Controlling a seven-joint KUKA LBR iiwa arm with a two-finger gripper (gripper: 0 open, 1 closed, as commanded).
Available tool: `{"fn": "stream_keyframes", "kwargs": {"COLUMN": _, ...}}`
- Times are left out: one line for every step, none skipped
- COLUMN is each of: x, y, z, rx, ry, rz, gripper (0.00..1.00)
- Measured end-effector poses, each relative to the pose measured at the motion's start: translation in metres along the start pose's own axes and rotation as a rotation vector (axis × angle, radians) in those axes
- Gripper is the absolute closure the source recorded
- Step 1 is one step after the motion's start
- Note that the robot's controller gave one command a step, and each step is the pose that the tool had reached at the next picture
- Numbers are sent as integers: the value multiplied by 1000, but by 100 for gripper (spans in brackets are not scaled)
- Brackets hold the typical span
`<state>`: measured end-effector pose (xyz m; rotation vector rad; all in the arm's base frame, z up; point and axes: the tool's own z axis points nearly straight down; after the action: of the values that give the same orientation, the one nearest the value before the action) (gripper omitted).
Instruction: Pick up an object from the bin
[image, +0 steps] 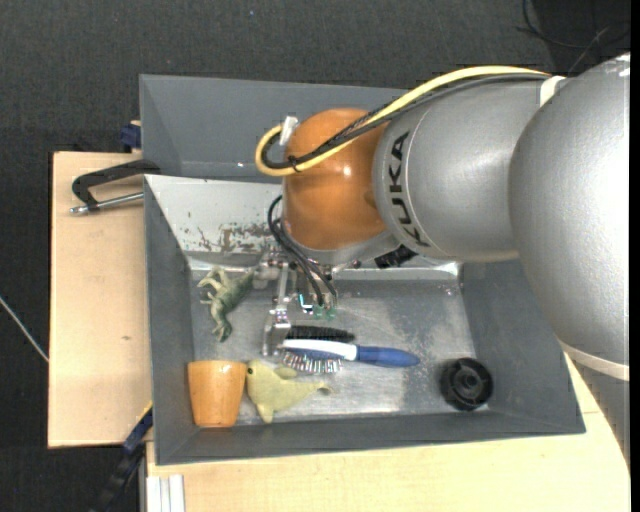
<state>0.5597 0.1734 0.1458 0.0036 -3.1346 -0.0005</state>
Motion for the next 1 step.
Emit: {"fn": "stream_keyframes", "kwargs": {"x": 20, "y": -63, "z": 74, "rx": -4, "ry": -13, "rz": -81, "gripper": 0}}
